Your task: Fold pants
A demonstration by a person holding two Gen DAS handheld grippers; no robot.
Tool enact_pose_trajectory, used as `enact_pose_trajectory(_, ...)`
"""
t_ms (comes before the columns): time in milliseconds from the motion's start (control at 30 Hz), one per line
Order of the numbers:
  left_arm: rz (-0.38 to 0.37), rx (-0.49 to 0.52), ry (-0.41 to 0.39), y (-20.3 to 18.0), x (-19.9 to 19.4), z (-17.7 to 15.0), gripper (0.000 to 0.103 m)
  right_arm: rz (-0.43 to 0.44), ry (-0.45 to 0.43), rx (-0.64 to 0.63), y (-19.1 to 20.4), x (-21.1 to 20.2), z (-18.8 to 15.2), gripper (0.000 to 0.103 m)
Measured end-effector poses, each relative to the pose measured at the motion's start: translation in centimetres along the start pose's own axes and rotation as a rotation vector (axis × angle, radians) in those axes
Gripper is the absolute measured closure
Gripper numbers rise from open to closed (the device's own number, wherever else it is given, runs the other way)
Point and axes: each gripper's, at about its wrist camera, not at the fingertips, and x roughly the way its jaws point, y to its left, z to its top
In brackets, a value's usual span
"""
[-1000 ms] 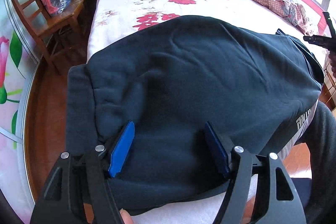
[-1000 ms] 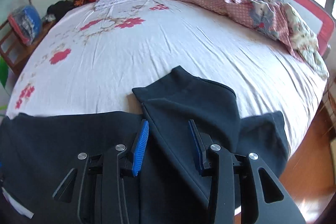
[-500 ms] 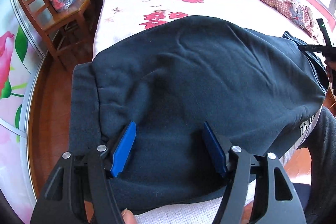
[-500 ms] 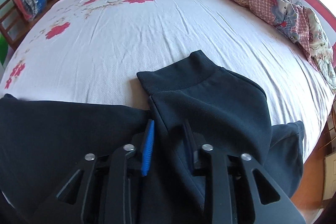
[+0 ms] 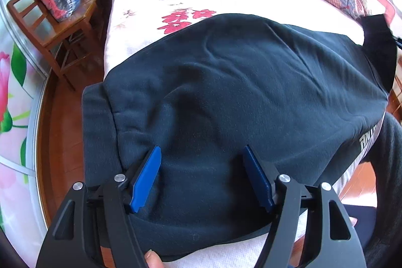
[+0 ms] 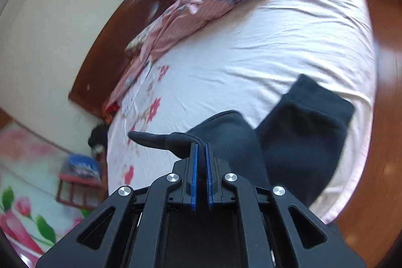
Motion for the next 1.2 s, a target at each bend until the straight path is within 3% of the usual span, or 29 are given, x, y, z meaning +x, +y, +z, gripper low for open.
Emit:
enact_pose_trajectory(133, 0.005, 0.021, 0.02, -0.1, 0.1, 0.4, 0.033, -0.074, -0.029, 0.189, -9.1, -0.6, 1.0, 0.098)
enact_pose_trajectory(200, 0.01, 0.023, 0.026, -0.2, 0.1, 0.5, 0.032, -0.077, 0.016, 0.287, -13.5, 0.8, 0.7, 0.098)
enact_pose_trajectory(267, 0.024, 0.023, 0.029, -0.4, 0.0, 0.5, 0.032, -0.072, 0.032, 0.373, -16.5, 1.4, 0.2, 0.093)
enact_pose_trajectory(300, 0.04, 0.025, 0.029, -0.6, -0.1, 0.6, 0.03, -0.08, 0.022, 0.412, -17.3, 1.3, -0.1, 0.079)
enact_pose_trajectory(333, 0.053, 0.025, 0.029, -0.8, -0.2, 0.6, 0.03, -0.075, 0.0, 0.449, -17.7, 0.8, -0.6, 0.061)
enact_pose_trajectory(367, 0.067, 0.024, 0.031, -1.0, -0.3, 0.6, 0.03, -0.025, -0.013, 0.46, -17.8, 0.3, -1.0, 0.058)
enact_pose_trajectory(433, 0.095, 0.019, 0.033, -1.1, -0.7, 0.7, 0.029, -0.052, 0.017, 0.382, -16.7, 0.3, -1.1, 0.057)
enact_pose_trajectory(567, 0.182, -0.02, -0.008, -0.9, -2.7, 0.7, 0.029, 0.003, 0.094, 0.272, -14.2, 1.6, -1.6, 0.053)
enact_pose_trajectory(733, 0.343, -0.229, -0.085, 2.2, -7.5, -1.1, 0.02, 0.045, 0.138, 0.277, -13.3, 3.7, -2.3, 0.053)
enact_pose_trajectory(800, 0.42, -0.303, -0.1, 3.8, -9.5, -2.5, 0.018, 0.061, 0.133, 0.266, -12.6, 3.9, -2.4, 0.053)
enact_pose_trajectory(867, 0.448, -0.355, -0.086, 5.5, -10.4, -3.6, 0.011, 0.048, 0.145, 0.237, -11.7, 4.3, -2.2, 0.053)
enact_pose_trajectory(933, 0.412, -0.431, -0.072, 6.8, -11.0, -5.1, 0.011, 0.05, 0.152, 0.233, -11.2, 4.7, -1.9, 0.053)
enact_pose_trajectory(1033, 0.323, -0.456, -0.095, 6.7, -10.9, -6.4, 0.011, 0.024, 0.156, 0.211, -10.6, 4.9, -1.8, 0.053)
enact_pose_trajectory(1100, 0.221, -0.481, -0.08, 6.0, -9.5, -6.9, 0.011, 0.01, 0.161, 0.197, -10.2, 5.1, -1.9, 0.053)
enact_pose_trajectory(1200, 0.192, -0.515, -0.061, 5.2, -7.2, -7.5, 0.011, -0.011, 0.163, 0.167, -9.7, 5.2, -1.8, 0.053)
